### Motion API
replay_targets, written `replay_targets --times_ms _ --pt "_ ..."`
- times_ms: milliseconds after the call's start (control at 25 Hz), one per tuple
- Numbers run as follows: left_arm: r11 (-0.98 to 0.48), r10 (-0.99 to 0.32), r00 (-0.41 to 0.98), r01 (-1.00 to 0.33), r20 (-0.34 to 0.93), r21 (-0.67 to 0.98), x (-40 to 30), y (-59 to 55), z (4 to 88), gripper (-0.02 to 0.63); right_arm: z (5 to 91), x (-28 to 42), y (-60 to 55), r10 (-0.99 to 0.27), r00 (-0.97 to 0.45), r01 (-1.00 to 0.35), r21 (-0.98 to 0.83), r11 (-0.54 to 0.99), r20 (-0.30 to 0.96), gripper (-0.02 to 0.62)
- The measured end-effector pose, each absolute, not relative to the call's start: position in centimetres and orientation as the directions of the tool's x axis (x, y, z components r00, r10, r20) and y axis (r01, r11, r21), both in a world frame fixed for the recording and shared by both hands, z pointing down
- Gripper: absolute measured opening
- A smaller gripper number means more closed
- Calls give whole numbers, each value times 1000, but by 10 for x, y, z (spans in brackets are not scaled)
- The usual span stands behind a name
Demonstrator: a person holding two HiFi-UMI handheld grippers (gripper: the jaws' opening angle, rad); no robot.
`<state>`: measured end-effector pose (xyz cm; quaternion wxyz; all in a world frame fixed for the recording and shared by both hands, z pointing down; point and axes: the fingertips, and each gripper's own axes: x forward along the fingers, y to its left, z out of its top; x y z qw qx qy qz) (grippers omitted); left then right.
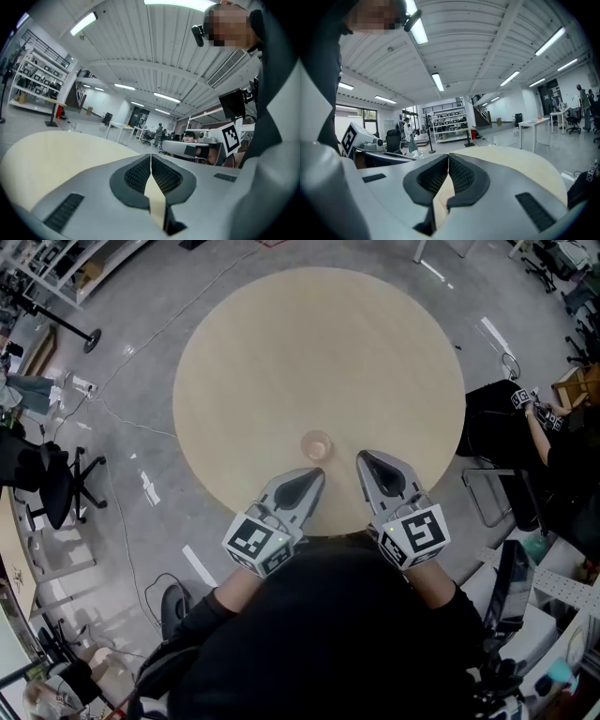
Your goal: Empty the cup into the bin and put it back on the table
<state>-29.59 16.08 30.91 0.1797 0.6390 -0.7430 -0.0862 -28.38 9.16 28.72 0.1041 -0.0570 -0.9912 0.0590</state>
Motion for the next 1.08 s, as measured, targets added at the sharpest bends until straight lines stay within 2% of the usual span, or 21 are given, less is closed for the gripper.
replay_targets --times_ms 240,840,1080 --pt "237 -964 -176 -907 197 347 -326 179 310 25 275 -319 107 160 -971 150 -69 986 176 15" --pt "202 -968 -133 -916 213 347 -261 119 309 25 268 -257 56 143 -978 136 -60 989 149 15" --pt "153 -973 -80 -926 218 345 -257 131 324 25 297 -247 69 95 -975 80 -81 994 201 15"
